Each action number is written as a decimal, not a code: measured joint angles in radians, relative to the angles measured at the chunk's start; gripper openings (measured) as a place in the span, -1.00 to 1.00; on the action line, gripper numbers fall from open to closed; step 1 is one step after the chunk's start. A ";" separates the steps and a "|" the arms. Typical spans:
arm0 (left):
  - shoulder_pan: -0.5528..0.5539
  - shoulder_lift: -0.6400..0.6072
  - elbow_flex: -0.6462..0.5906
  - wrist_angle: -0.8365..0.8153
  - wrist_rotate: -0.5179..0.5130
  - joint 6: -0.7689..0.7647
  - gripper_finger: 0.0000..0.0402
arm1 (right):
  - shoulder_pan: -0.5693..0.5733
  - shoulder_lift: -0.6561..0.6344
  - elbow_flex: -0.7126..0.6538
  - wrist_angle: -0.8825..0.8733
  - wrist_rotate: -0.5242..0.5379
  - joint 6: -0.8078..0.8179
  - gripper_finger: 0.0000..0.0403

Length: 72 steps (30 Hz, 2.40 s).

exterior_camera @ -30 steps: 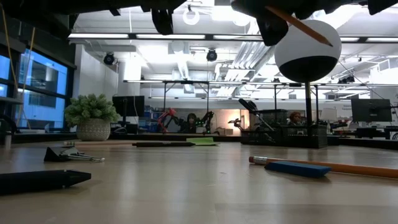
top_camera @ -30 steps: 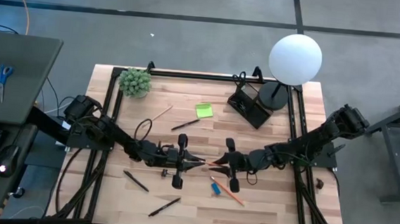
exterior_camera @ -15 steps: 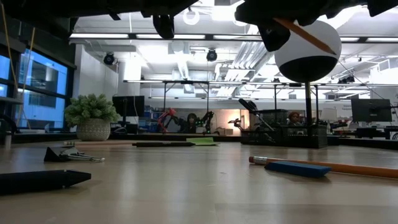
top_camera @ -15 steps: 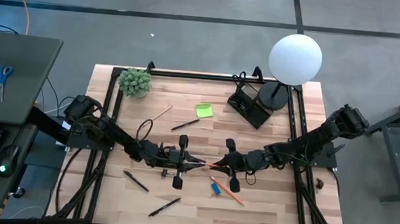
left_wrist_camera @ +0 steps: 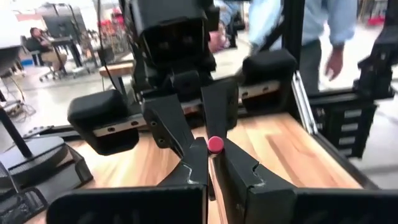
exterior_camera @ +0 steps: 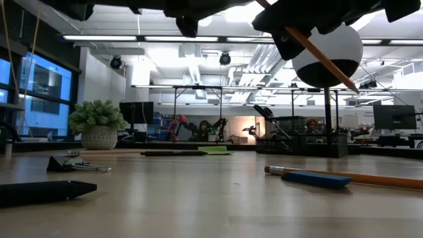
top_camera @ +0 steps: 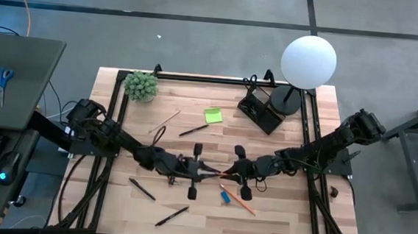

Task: Pick and place office supplies into organizer
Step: Put the yellow pencil into the black desk organizer

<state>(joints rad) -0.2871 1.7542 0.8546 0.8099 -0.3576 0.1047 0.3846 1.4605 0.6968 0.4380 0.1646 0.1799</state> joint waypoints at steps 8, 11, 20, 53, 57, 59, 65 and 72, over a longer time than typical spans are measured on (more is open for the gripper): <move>0.000 -0.011 0.068 -0.270 0.018 0.016 -1.00 | 0.000 0.000 0.000 -0.075 -0.042 0.006 -0.89; 0.001 -0.012 0.088 -0.363 0.029 0.019 -1.00 | 0.000 0.000 0.001 -0.102 -0.048 0.032 -0.89; -0.002 -0.011 0.115 -0.414 0.059 0.002 -0.98 | -0.001 -0.001 0.003 -0.113 -0.045 0.049 -0.90; -0.067 -0.241 -0.011 -0.566 -0.186 -0.031 -1.00 | -0.399 -0.088 -0.307 0.877 0.513 -0.556 -0.95; -0.067 -0.241 -0.028 -0.533 -0.186 -0.031 -1.00 | -0.532 -0.088 -0.419 1.113 0.319 -0.544 -0.97; -0.067 -0.241 -0.032 -0.522 -0.178 -0.032 -1.00 | -0.585 -0.088 -0.443 1.127 0.244 -0.535 -0.98; -0.067 -0.241 -0.033 -0.528 -0.169 -0.031 -1.00 | -0.693 -0.076 -0.435 1.103 0.194 -0.560 -0.89; -0.053 -0.241 -0.033 -0.517 -0.164 0.024 -1.00 | -0.829 -0.077 -0.367 0.972 0.058 -0.534 -0.97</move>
<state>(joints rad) -0.3402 1.5131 0.8219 0.2926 -0.5215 0.1284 -0.4446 1.3834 0.3296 1.4098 0.2223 -0.3539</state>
